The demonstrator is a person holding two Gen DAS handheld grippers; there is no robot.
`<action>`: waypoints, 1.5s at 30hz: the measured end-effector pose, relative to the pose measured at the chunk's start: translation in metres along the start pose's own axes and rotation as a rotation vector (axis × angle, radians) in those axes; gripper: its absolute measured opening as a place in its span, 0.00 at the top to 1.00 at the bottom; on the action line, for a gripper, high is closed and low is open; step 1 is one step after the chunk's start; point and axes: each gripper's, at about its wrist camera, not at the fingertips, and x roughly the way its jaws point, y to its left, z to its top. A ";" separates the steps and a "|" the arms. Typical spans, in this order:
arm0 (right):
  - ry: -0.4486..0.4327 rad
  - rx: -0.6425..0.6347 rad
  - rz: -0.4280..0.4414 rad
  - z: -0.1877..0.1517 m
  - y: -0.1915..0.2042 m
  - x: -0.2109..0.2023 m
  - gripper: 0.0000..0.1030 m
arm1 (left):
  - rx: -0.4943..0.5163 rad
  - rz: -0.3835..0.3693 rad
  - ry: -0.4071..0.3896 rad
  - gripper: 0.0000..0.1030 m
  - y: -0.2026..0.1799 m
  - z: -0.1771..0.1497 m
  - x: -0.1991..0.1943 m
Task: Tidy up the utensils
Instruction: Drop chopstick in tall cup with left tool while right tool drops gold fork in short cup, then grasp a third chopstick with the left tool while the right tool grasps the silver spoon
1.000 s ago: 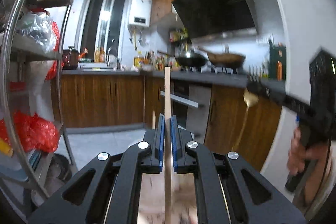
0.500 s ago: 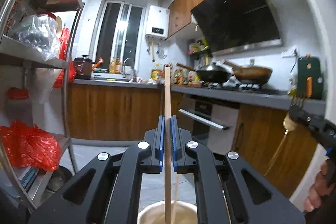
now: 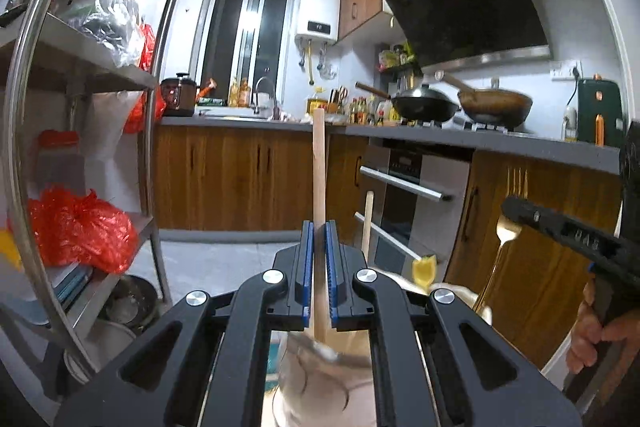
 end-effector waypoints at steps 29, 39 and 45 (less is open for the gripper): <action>-0.021 0.027 0.065 0.001 0.007 -0.016 0.05 | -0.015 0.061 -0.036 0.05 0.004 -0.006 -0.023; -0.024 0.027 0.046 -0.001 0.012 -0.034 0.05 | -0.017 0.071 -0.005 0.05 0.007 -0.015 -0.038; -0.015 0.045 0.042 -0.004 0.009 -0.043 0.05 | -0.015 0.064 0.026 0.05 0.003 -0.025 -0.045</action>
